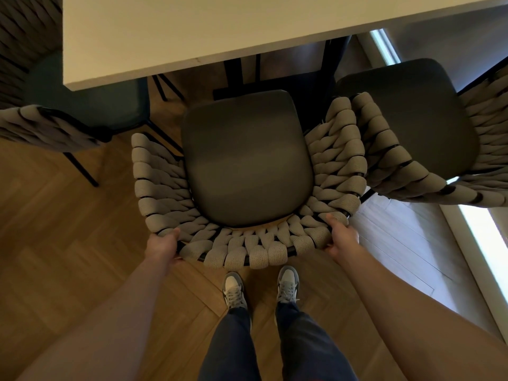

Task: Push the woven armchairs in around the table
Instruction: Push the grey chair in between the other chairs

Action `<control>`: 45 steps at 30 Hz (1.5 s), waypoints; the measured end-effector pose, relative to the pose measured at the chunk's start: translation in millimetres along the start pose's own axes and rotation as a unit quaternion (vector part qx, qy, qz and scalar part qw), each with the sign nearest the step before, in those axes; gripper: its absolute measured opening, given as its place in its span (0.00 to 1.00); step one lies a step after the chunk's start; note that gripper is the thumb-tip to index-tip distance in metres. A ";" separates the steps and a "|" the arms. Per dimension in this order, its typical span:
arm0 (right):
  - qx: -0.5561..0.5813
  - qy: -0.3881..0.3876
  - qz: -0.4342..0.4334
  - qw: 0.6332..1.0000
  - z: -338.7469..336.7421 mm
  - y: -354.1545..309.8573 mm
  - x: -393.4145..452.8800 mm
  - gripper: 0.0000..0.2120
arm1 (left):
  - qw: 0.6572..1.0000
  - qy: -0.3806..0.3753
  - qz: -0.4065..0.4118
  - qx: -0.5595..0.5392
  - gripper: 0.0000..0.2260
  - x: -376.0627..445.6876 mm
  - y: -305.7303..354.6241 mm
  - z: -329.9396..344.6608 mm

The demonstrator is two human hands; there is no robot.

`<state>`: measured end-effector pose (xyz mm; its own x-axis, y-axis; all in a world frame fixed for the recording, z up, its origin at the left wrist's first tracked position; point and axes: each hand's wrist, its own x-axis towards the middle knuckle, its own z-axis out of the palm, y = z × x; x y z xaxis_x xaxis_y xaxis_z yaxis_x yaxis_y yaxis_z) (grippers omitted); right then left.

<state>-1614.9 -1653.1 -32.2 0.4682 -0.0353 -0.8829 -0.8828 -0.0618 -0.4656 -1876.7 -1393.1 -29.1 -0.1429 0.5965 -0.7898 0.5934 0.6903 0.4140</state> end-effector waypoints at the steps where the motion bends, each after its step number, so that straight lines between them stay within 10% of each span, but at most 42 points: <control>1: 0.000 0.000 0.000 1.000 -0.2 0.4 0.9 0.25 | 1.000 0.001 0.001 -0.002 0.20 0.2 -0.1 0.0; 45: -0.084 0.049 -0.021 0.995 -8.8 -2.5 6.6 0.27 | 0.996 0.027 0.071 0.049 0.19 -22.4 -18.9 -7.9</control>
<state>-1609.3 -1662.0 -36.4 0.5127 -0.1259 -0.8493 -0.8476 -0.2313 -0.4775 -1891.0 -1416.2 -15.6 -0.0928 0.7078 -0.7003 0.6848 0.5560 0.4711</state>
